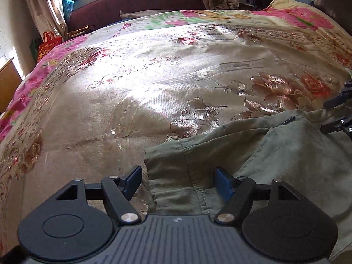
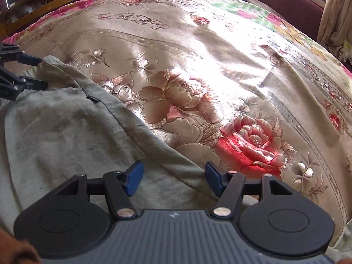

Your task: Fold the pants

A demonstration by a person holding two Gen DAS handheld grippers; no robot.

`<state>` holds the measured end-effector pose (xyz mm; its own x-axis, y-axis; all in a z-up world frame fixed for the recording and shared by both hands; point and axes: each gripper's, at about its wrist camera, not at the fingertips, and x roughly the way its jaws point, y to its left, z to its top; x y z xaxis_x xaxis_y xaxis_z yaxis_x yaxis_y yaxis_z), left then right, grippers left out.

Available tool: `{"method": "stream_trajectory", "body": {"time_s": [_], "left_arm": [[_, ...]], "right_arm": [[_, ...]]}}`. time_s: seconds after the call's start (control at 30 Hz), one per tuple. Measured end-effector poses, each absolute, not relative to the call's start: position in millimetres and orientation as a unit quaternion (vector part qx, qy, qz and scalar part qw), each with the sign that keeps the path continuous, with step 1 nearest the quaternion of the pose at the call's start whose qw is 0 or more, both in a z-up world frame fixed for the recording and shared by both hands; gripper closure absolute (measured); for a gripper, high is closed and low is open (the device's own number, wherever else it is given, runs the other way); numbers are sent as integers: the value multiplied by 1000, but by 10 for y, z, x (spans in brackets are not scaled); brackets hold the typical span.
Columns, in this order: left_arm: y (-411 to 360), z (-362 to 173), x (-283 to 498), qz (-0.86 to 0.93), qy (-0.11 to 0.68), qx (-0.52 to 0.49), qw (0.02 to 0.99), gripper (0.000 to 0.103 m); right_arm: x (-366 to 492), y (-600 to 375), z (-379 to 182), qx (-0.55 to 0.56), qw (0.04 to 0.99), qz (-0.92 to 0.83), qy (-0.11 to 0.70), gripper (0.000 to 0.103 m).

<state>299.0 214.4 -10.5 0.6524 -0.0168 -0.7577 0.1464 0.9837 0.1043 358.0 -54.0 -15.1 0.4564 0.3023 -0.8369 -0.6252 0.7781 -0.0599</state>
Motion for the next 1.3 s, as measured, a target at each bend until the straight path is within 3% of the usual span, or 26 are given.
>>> {"method": "stream_trajectory", "body": {"time_s": [0.07,0.1,0.27,0.33,0.4,0.57,0.93,1.07,1.2,1.3], "left_arm": [[2156,-84,2960,-43,412,71,907,22],[2148,-79,2942,-45,412,73,907,34],[2095,-7,2933,-41,411,96,906,53],[2090,26,2930,-43,410,101,906,58],[2099,65,2902,-47,405,104,907,64],[2154,213,2823,-58,391,87,915,68],[2347,914,2271,-100,305,-1,947,77],[2286,961,2210,-103,301,16,948,77],[2262,704,2401,-91,340,40,935,73],[2298,472,2611,-74,366,69,925,58]], "right_arm": [[3600,-576,-137,-172,834,273,447,40],[3608,-580,-123,-174,834,271,448,41],[3607,-569,-74,-172,828,275,458,76],[3588,-532,-59,-186,827,277,452,76],[3577,-513,-60,-196,824,284,449,67],[3615,-484,-97,-193,818,312,442,44],[3663,-365,-120,-174,806,357,439,40],[3663,-259,-137,-200,799,358,440,31],[3704,-223,-142,-195,794,360,449,34],[3671,-238,-136,-178,790,373,452,56]]}}
